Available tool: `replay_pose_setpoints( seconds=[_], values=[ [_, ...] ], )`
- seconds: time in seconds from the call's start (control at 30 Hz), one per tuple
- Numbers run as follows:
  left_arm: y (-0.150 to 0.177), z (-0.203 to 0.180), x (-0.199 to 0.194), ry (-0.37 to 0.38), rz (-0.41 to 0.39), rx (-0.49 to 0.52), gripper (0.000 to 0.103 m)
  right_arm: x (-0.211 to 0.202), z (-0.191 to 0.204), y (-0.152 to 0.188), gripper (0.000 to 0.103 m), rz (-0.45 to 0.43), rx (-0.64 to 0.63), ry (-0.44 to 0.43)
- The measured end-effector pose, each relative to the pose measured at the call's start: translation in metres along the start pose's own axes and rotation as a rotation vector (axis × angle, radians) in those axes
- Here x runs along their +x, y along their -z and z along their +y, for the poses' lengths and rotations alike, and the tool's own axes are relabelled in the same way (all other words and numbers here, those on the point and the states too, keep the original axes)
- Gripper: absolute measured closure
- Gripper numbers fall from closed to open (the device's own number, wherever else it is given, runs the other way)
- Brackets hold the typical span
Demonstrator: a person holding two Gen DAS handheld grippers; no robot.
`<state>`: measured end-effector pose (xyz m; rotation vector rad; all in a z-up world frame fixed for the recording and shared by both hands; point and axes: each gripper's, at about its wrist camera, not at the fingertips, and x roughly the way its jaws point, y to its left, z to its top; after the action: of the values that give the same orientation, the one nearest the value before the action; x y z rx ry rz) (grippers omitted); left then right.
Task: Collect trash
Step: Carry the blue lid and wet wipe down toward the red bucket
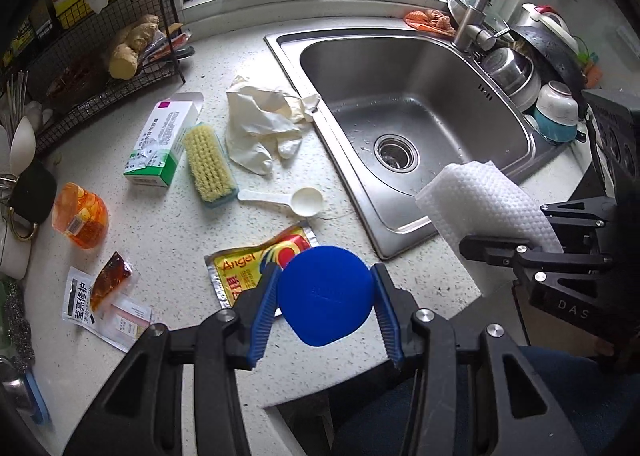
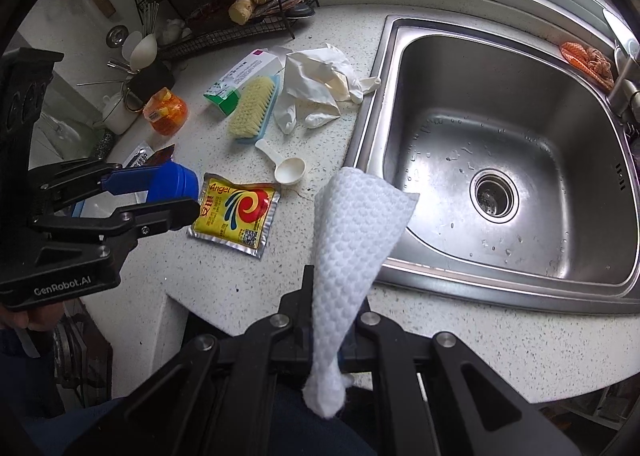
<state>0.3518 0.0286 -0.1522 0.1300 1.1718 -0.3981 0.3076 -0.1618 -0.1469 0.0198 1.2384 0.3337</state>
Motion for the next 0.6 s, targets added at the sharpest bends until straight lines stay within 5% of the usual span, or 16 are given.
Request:
replay_pose_setpoints(
  seconds=[0.6],
  values=[
    [0.047,-0.131,-0.017,0.032,0.012,0.106,0.06,-0.056,-0.046,0.097,0.098,-0.019,0.046,-0.008]
  ],
)
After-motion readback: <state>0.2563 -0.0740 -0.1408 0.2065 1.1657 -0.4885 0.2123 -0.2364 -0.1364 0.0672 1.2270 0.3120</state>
